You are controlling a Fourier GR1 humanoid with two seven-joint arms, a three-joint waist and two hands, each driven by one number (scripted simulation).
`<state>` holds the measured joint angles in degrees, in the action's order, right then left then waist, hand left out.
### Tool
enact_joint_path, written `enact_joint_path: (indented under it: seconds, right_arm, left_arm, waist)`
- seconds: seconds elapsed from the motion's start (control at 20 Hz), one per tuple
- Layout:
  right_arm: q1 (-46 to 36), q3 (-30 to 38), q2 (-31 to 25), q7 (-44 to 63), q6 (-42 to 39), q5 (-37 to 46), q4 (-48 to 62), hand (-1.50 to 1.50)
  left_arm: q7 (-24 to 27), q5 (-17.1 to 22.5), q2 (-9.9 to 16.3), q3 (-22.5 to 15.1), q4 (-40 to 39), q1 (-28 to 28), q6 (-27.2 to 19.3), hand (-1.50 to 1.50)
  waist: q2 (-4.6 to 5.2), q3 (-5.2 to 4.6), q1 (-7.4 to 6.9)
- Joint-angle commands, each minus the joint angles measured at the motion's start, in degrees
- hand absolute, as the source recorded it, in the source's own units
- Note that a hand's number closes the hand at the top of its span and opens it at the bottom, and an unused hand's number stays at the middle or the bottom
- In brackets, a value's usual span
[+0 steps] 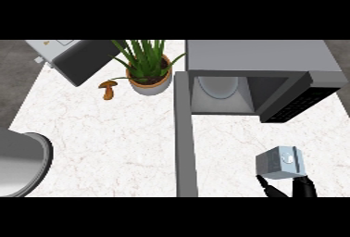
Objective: Pick up the milk, place it into the microwave and close the microwave
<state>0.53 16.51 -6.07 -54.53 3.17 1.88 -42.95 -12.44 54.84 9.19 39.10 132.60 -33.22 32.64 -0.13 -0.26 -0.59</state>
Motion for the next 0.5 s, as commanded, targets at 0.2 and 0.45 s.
enact_joint_path:
  seconds: [0.2,0.45]
  right_arm:
    - [-8.6,-0.3,-3.3,-2.1,-3.2,0.8,10.1,1.5]
    - [-8.9,0.8,-2.9,-9.0,-4.3,-0.3,11.6,1.5]
  left_arm:
    - [-2.3,4.7,-0.8,1.3,3.2,-0.2,0.4,-1.5]
    - [-2.3,5.6,-3.5,1.6,5.2,-2.2,2.9,-1.5]
  waist:
    - [0.12,0.33,-0.31]
    - [0.09,0.34,-0.24]
